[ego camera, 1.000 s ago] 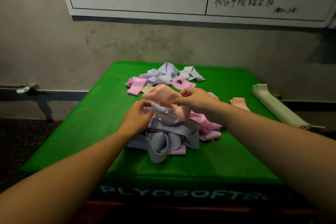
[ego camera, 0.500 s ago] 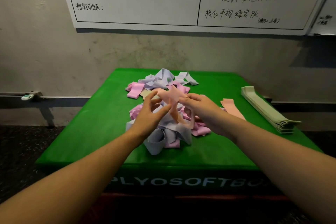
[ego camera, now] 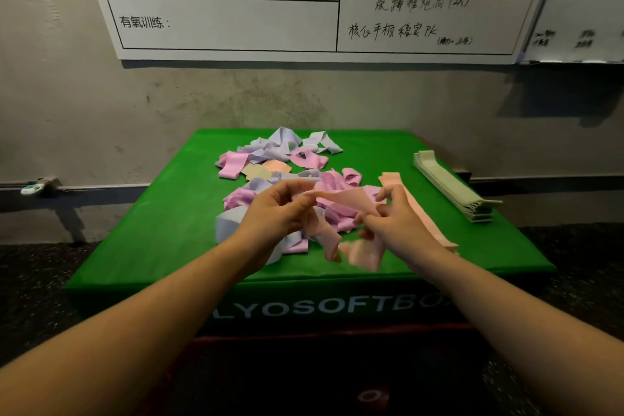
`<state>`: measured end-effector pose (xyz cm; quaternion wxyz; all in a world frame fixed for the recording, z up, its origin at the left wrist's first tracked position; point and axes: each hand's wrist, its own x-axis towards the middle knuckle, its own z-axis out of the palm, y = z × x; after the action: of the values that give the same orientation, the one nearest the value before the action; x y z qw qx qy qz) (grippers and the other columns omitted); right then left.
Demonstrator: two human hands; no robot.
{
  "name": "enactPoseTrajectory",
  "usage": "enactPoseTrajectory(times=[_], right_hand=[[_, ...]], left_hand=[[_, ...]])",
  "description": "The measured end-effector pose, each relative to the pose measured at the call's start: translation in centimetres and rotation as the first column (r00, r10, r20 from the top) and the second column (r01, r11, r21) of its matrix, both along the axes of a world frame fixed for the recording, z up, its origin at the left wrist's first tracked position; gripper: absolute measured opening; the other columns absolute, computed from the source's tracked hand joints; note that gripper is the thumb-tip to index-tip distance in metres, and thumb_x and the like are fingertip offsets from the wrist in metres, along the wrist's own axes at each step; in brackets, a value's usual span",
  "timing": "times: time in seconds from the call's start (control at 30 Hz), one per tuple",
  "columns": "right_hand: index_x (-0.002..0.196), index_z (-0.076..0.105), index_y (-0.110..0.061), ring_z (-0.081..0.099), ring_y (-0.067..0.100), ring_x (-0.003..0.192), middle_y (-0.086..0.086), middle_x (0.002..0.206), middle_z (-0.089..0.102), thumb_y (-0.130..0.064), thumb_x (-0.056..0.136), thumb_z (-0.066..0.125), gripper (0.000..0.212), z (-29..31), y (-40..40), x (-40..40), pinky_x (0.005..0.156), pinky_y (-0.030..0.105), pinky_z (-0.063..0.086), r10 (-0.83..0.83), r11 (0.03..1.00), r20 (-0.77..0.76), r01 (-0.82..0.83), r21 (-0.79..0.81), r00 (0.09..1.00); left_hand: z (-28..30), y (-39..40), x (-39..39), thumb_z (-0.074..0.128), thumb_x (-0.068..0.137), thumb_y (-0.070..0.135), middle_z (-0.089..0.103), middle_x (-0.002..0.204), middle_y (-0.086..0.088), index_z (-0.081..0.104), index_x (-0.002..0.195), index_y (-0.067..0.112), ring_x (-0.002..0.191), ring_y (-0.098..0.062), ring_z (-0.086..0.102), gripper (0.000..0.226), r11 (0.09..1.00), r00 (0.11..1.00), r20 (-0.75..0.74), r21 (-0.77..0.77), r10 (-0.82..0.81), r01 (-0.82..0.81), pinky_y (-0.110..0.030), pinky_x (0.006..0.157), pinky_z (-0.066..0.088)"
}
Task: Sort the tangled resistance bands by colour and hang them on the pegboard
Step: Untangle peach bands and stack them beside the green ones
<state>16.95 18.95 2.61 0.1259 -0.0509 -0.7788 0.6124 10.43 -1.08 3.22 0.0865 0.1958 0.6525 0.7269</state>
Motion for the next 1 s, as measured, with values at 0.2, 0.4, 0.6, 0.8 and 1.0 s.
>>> enactPoseTrajectory(times=[0.2, 0.4, 0.6, 0.8, 1.0], right_hand=[[0.125, 0.047, -0.027, 0.07, 0.022, 0.098, 0.012, 0.107, 0.072, -0.002, 0.084, 0.074, 0.056, 0.2, -1.5, 3.4, 0.083, 0.034, 0.058, 0.252, 0.967, 0.073, -0.255, 0.029, 0.965], [0.096, 0.063, -0.015, 0.069, 0.014, 0.086, 0.002, 0.089, 0.071, -0.014, 0.087, 0.073, 0.014, 2.2, -2.6, 5.6, 0.08, 0.033, 0.056, 0.2, 0.971, -0.036, -0.203, -0.127, 0.979], [0.071, 0.052, -0.018, 0.055, 0.014, 0.065, 0.002, 0.068, 0.061, -0.011, 0.083, 0.073, 0.025, 3.1, -0.4, 7.1, 0.062, 0.034, 0.045, -0.078, 0.936, -0.251, 0.157, 0.316, 0.965], [0.11, 0.045, -0.029, 0.043, 0.009, 0.053, -0.006, 0.062, 0.048, -0.021, 0.091, 0.059, 0.025, 3.1, 1.2, 8.3, 0.052, 0.028, 0.028, -0.126, 0.838, -0.338, 0.282, 0.467, 0.933], [0.112, 0.066, -0.024, 0.055, 0.009, 0.076, -0.009, 0.087, 0.062, -0.021, 0.099, 0.051, 0.02, 3.2, 1.4, 8.2, 0.059, 0.016, 0.034, -0.035, 0.831, -0.245, 0.164, 0.531, 0.969]], left_hand=[[1.6, 1.1, 2.9, 0.055, 0.1, 0.011, 0.071, 0.092, 0.002, 0.063, 0.111, 0.019, 0.073, -0.009, 0.068, 0.016, 1.0, 1.0, 0.017, -0.006, 0.003, -0.003, -0.023, 0.059, 0.055], [3.4, 1.4, 5.4, 0.057, 0.099, 0.014, 0.07, 0.093, -0.006, 0.069, 0.098, 0.014, 0.077, -0.017, 0.066, 0.011, 0.999, 1.0, 0.016, -0.05, -0.004, 0.005, -0.027, 0.061, 0.055], [4.8, 0.8, 7.1, 0.053, 0.097, 0.002, 0.072, 0.078, 0.003, 0.07, 0.106, 0.013, 0.067, -0.009, 0.064, 0.022, 0.982, 0.993, -0.065, -0.168, -0.101, 0.089, -0.027, 0.063, 0.055], [4.0, 1.4, 8.4, 0.069, 0.088, 0.01, 0.075, 0.102, -0.002, 0.072, 0.109, 0.024, 0.098, -0.018, 0.07, 0.025, 0.948, 0.972, -0.169, -0.301, -0.16, 0.104, -0.031, 0.085, 0.056], [3.9, 2.2, 9.9, 0.073, 0.087, 0.01, 0.07, 0.106, -0.004, 0.056, 0.13, 0.03, 0.084, -0.015, 0.071, 0.05, 0.955, 0.959, -0.153, -0.214, -0.239, 0.204, -0.027, 0.074, 0.057]])
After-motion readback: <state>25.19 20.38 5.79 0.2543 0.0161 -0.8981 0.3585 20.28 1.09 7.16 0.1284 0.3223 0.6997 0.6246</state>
